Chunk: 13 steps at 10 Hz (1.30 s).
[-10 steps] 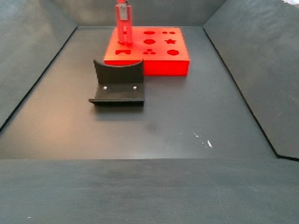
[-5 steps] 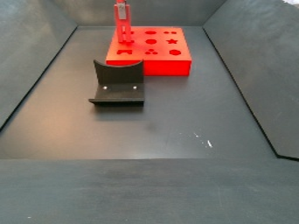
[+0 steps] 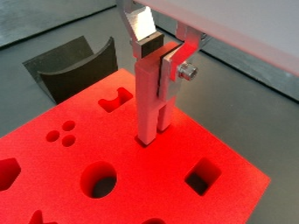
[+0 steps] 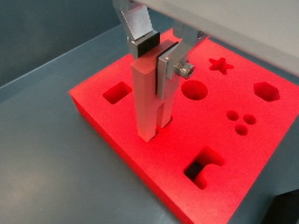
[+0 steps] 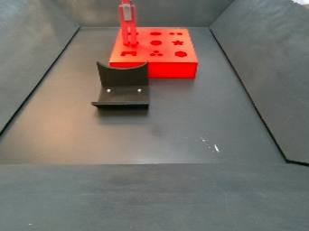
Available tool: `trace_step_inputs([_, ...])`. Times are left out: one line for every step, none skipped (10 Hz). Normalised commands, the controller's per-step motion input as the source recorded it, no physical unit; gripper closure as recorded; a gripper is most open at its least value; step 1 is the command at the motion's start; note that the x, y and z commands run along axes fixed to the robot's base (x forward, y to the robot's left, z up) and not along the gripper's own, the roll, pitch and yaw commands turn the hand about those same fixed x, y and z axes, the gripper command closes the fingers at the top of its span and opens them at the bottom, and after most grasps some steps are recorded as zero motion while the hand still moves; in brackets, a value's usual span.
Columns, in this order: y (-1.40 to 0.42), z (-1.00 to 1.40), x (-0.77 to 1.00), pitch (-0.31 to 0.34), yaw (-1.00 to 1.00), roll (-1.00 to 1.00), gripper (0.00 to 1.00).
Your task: Insert the double-square object.
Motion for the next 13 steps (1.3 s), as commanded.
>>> trace_step_inputs([0.0,-0.01,-0.17,-0.016,-0.08,-0.02,1.0])
trace_step_inputs([0.0,-0.01,-0.16,-0.019,-0.06,-0.01,1.0])
trace_step_inputs([0.0,-0.09,-0.01,-0.004,0.0,0.0,1.0])
trace_step_inputs([0.0,-0.35,0.21,0.0,0.0,0.0,1.0])
trace_step_inputs([0.0,-0.54,0.19,0.0,0.0,0.01,1.0])
trace_step_inputs([0.0,-0.65,0.24,0.0,0.0,0.01,1.0])
trace_step_inputs([0.0,-0.64,0.24,0.0,0.0,0.01,1.0])
trace_step_inputs([0.0,-0.5,0.0,0.0,0.0,0.08,1.0])
trace_step_inputs([0.0,-0.44,-0.01,0.0,-0.01,0.13,1.0])
trace_step_inputs([0.0,-0.39,-0.09,0.011,-0.04,0.16,1.0])
trace_step_inputs([0.0,-0.26,-0.02,0.023,-0.03,0.14,1.0])
trace_step_inputs([0.0,0.0,0.0,0.0,0.0,0.0,1.0])
trace_step_inputs([0.0,0.0,0.0,0.0,0.0,0.0,1.0])
